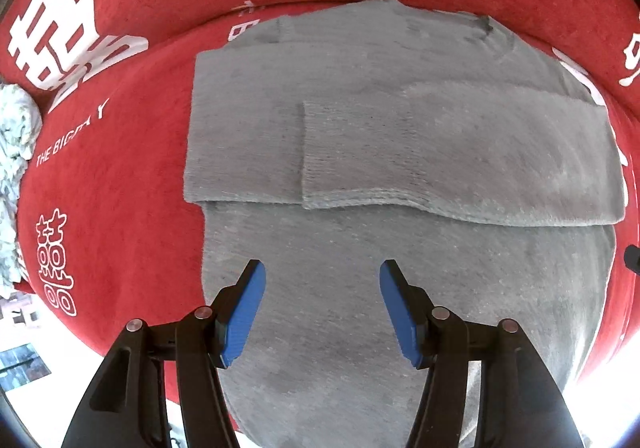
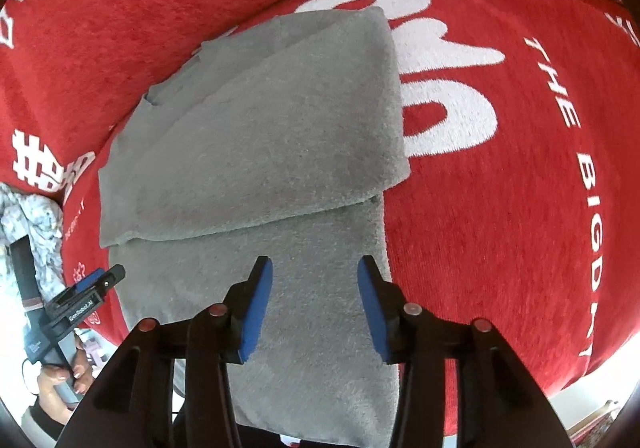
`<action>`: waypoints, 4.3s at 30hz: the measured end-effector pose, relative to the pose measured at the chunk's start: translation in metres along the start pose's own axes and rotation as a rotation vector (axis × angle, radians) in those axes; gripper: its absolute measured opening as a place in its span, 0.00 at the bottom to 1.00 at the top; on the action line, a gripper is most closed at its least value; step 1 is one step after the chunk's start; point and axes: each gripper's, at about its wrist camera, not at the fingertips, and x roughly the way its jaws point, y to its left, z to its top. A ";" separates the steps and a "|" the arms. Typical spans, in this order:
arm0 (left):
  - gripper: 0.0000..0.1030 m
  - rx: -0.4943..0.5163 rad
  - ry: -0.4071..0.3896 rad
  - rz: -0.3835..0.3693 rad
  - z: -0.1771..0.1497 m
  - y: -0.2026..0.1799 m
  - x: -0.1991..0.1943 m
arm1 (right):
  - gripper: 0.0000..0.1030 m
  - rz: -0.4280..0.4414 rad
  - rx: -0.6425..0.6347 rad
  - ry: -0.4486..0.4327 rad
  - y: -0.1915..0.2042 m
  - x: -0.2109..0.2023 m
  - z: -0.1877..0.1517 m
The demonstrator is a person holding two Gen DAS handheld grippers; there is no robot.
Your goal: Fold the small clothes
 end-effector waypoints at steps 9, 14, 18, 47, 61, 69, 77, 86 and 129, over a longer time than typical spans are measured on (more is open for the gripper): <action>0.97 -0.063 0.005 -0.021 -0.015 0.000 -0.003 | 0.62 0.030 -0.025 0.017 0.002 -0.002 -0.007; 1.00 -0.102 -0.020 -0.036 -0.029 0.003 -0.007 | 0.77 0.070 -0.037 0.029 0.000 0.002 -0.016; 1.00 -0.105 0.009 -0.040 -0.044 0.005 -0.002 | 0.78 0.086 -0.028 0.039 -0.004 0.006 -0.026; 1.00 -0.104 0.228 -0.261 -0.243 0.062 0.078 | 0.78 0.236 0.145 0.306 -0.081 0.084 -0.225; 0.12 -0.038 0.220 -0.367 -0.272 0.068 0.064 | 0.13 0.356 0.202 0.299 -0.085 0.089 -0.245; 0.12 -0.050 0.084 -0.514 -0.247 0.095 -0.003 | 0.12 0.617 0.204 0.157 -0.057 0.026 -0.206; 0.12 -0.105 -0.100 -0.475 -0.135 0.123 -0.022 | 0.07 0.680 0.212 -0.011 -0.043 0.000 -0.093; 0.32 -0.097 -0.138 -0.270 -0.068 0.120 -0.005 | 0.11 0.444 0.159 0.033 -0.029 0.023 -0.029; 0.07 0.171 -0.214 -0.376 -0.025 0.082 -0.076 | 0.06 -0.210 -0.345 -0.260 0.083 -0.071 -0.014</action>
